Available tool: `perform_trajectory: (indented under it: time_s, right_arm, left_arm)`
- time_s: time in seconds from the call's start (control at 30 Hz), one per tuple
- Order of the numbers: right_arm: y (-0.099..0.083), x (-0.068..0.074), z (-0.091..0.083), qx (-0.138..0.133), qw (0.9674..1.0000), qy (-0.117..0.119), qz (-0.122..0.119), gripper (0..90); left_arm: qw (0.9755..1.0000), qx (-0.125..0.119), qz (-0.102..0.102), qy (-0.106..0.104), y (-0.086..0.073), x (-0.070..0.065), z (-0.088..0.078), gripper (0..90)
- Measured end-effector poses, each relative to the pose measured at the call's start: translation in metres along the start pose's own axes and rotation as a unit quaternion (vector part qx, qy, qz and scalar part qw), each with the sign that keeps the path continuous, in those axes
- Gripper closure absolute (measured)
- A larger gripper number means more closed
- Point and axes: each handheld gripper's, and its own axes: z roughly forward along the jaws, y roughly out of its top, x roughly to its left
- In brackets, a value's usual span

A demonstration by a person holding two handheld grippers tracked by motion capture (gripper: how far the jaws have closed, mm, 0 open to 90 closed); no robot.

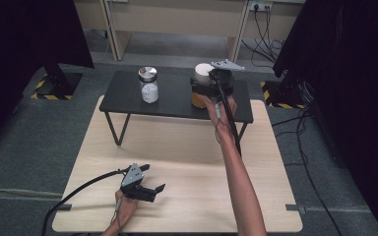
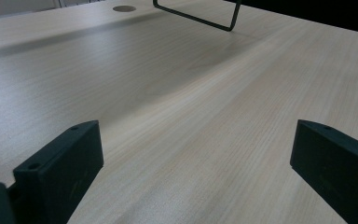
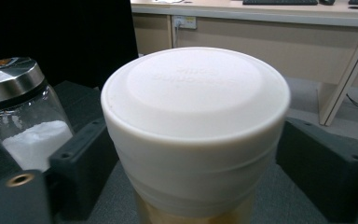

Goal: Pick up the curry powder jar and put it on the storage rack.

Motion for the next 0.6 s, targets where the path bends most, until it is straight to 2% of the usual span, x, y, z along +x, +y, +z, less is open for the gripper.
perform_trajectory:
  time_s: [0.1, 0.23, 0.5, 0.6]
  right_arm:
    - [-0.002, 0.002, -0.004, 0.002, 1.0000, 0.002, -0.009, 5.1]
    - [-0.007, 0.001, -0.010, -0.013, 0.9998, 0.015, -0.007, 3.1]
    - [-0.010, 0.007, -0.015, -0.019, 0.9998, 0.008, -0.003, 2.1]
    - [-0.016, 0.004, -0.025, -0.028, 0.9993, 0.026, -0.002, 1.5]
  left_arm:
    - [1.0000, 0.000, 0.000, 0.000, 0.000, 0.000, 0.000, 1.6]
    - [1.0000, 0.000, 0.001, 0.001, 0.000, -0.001, 0.000, 1.5]
    - [1.0000, 0.001, 0.001, 0.001, 0.000, -0.001, 0.000, 1.5]
    - [1.0000, 0.001, 0.001, 0.001, 0.000, -0.001, 0.000, 1.4]
